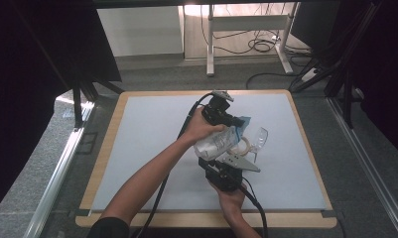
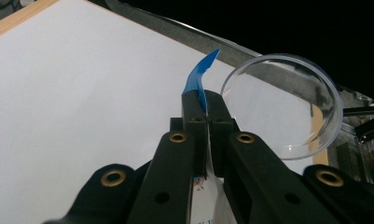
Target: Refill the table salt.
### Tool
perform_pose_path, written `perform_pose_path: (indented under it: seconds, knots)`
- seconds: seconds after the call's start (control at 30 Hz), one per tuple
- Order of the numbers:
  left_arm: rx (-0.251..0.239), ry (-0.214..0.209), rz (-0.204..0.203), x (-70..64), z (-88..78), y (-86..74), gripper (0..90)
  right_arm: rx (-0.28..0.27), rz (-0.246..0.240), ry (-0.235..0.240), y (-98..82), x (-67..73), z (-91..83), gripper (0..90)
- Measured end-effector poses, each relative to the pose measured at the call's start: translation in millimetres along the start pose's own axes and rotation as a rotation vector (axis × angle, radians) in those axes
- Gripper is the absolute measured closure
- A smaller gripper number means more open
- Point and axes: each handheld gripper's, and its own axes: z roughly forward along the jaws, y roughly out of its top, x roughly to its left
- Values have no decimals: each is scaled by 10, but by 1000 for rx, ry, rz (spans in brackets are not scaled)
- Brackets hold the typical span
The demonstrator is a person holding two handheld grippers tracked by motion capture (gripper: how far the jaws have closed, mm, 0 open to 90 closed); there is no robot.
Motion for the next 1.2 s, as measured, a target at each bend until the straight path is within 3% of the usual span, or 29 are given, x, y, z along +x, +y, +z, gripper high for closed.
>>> perform_pose_path:
  seconds: [1.2]
  knots:
    - [10, 0, 12, -20, 6, 35, 900, -19, 0, -16, 8, 28, -4, 720]
